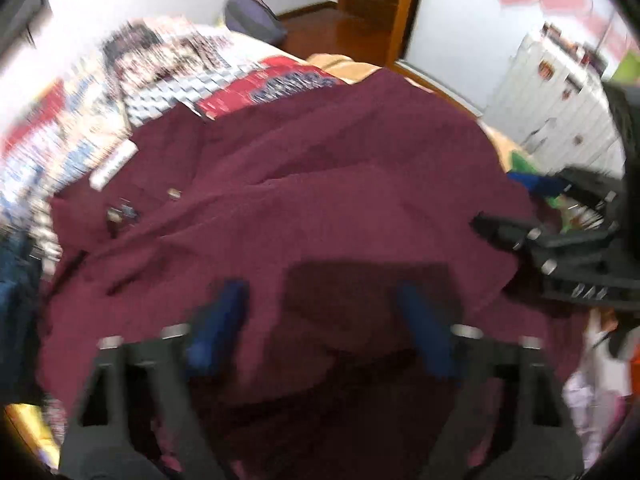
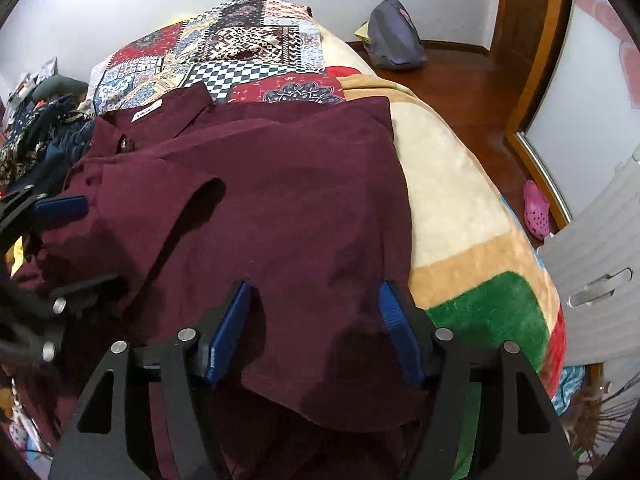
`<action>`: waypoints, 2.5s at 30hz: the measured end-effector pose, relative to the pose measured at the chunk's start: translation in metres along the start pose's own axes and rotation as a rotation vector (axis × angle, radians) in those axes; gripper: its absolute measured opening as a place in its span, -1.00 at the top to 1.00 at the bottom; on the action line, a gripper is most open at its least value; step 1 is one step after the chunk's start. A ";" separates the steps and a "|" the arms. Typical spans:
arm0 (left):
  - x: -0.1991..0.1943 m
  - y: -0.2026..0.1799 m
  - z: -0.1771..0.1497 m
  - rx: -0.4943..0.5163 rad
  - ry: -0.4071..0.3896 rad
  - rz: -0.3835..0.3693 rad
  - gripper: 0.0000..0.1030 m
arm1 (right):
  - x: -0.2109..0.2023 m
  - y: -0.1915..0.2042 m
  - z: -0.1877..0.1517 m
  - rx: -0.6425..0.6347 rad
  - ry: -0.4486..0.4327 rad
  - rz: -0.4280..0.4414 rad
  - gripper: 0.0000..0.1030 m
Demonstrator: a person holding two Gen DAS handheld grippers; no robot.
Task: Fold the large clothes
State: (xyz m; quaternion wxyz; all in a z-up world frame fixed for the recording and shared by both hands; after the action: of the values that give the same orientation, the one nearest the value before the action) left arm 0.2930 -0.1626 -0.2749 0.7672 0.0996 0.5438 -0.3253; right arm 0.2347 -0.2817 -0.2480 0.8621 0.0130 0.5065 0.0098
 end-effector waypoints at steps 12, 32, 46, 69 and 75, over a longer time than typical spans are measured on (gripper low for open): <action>-0.039 -0.006 0.015 -0.046 -0.087 0.056 0.77 | -0.005 -0.005 0.004 0.027 -0.002 0.018 -0.24; -0.005 -0.015 0.009 -0.028 -0.055 0.118 0.64 | -0.020 -0.006 -0.001 0.046 -0.021 0.013 -0.24; -0.192 0.074 -0.009 -0.286 -0.467 0.126 0.77 | -0.041 0.026 0.037 0.001 -0.125 0.049 -0.24; -0.205 0.231 -0.206 -0.774 -0.479 0.267 0.89 | -0.003 0.079 0.031 -0.122 -0.013 0.015 -0.24; -0.177 0.231 -0.235 -0.800 -0.417 0.308 0.89 | -0.009 0.081 0.040 -0.131 -0.045 -0.002 -0.24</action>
State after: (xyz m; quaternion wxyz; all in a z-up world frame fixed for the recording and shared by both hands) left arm 0.2177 0.2027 -0.2535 0.8774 -0.1914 0.4397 0.0139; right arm 0.2653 -0.2017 -0.2182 0.8723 -0.0437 0.4853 0.0417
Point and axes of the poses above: each gripper's, at about its wrist camera, not at the fingertips, and x roughly the way its jaws point, y to its left, z to its top, the point moved 5 cm from there along x, roughly the way its jaws point, and after that the axes turned 8 degrees about -z, right-handed, at the moved point
